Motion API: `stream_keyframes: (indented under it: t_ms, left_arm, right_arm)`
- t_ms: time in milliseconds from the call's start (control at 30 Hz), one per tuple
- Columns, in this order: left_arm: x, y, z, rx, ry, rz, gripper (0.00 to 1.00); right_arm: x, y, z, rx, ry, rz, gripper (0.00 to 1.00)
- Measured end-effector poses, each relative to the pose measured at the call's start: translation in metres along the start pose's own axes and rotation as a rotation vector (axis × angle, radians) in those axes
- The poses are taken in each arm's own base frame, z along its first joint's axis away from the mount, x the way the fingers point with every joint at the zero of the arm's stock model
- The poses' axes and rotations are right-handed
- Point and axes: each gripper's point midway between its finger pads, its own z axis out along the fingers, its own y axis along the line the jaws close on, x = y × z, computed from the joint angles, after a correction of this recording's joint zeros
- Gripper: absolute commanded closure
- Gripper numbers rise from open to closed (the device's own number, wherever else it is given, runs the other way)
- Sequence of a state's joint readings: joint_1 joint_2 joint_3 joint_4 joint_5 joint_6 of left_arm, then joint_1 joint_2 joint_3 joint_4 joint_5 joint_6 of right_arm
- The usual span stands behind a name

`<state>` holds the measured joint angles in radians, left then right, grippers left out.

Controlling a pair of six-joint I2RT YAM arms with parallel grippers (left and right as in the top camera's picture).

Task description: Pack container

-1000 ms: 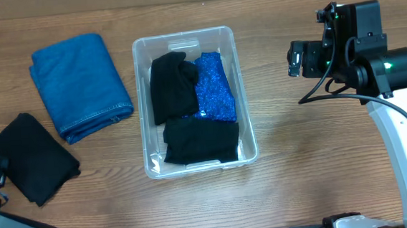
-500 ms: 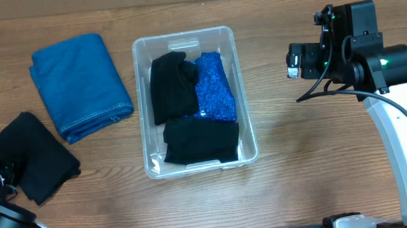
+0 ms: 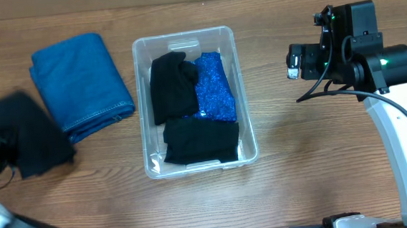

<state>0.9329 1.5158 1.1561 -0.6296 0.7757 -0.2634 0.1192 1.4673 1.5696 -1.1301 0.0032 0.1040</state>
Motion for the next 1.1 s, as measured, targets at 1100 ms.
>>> stream_keyframes:
  t_ms: [1100]
  left_arm:
    - [0.411,-0.238,0.088,0.038,0.609,0.408,0.96]
  right_arm:
    - [0.002,0.0,0.0,0.001,0.008,0.0,0.0]
